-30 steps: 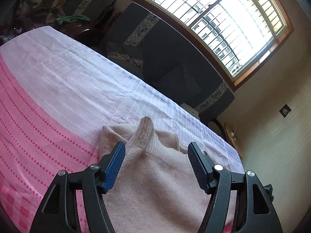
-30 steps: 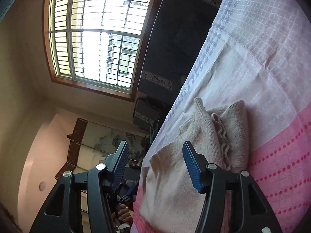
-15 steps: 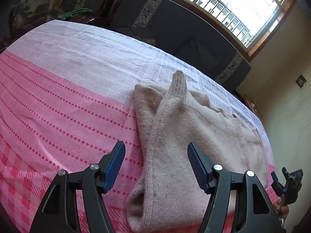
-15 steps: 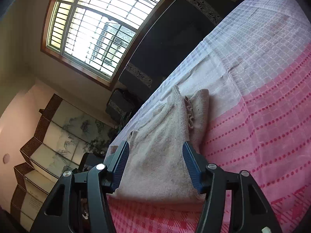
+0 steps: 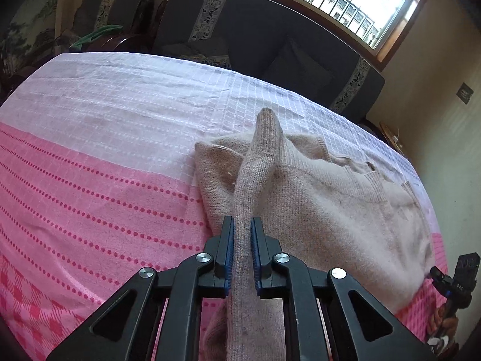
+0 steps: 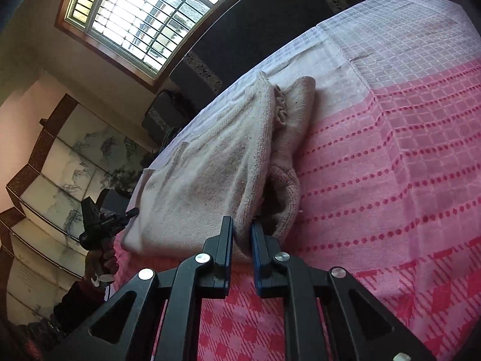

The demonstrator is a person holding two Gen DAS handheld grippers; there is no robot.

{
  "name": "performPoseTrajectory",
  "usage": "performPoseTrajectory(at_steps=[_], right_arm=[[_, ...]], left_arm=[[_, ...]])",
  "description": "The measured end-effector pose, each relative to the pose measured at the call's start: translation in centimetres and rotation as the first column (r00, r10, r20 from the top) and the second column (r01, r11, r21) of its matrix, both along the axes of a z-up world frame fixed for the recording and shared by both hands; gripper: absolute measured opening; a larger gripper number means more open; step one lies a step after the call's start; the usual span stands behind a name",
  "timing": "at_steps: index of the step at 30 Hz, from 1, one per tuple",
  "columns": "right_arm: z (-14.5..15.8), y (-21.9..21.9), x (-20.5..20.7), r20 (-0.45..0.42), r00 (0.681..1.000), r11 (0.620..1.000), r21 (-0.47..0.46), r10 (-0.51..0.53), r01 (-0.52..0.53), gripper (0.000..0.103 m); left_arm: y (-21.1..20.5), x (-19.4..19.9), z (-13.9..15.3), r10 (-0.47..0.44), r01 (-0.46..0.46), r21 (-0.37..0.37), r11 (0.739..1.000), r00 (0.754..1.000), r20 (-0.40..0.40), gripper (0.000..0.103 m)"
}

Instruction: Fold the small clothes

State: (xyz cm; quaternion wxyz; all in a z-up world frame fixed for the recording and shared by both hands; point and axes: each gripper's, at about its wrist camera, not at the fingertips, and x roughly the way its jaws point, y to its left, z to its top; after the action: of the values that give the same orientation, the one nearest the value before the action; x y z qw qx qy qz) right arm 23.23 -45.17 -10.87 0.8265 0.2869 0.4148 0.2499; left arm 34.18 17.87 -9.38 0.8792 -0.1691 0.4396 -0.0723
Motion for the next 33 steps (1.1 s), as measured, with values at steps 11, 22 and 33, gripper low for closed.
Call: performPoseTrajectory(at_steps=[11,22,33], right_arm=[[-1.1,-2.5,-2.4,-0.061,0.998,0.989,0.143,-0.035,0.044,0.009],[0.0,-1.8,-2.7,-0.016,0.999,0.992,0.122,-0.039,0.041,0.045],[-0.4,0.6,-0.1,-0.103,0.995,0.998,-0.05,0.02,-0.025,0.01]], left_arm=[[-0.2,1.2,-0.7,-0.019,0.02,0.047,0.999,1.0,-0.014,0.012],[1.8,-6.3,0.2,-0.052,0.054,-0.063,0.997,0.998,0.029,0.043],[0.7,-7.6,-1.3,-0.115,0.115,-0.002,0.993,0.993,-0.021,0.011]])
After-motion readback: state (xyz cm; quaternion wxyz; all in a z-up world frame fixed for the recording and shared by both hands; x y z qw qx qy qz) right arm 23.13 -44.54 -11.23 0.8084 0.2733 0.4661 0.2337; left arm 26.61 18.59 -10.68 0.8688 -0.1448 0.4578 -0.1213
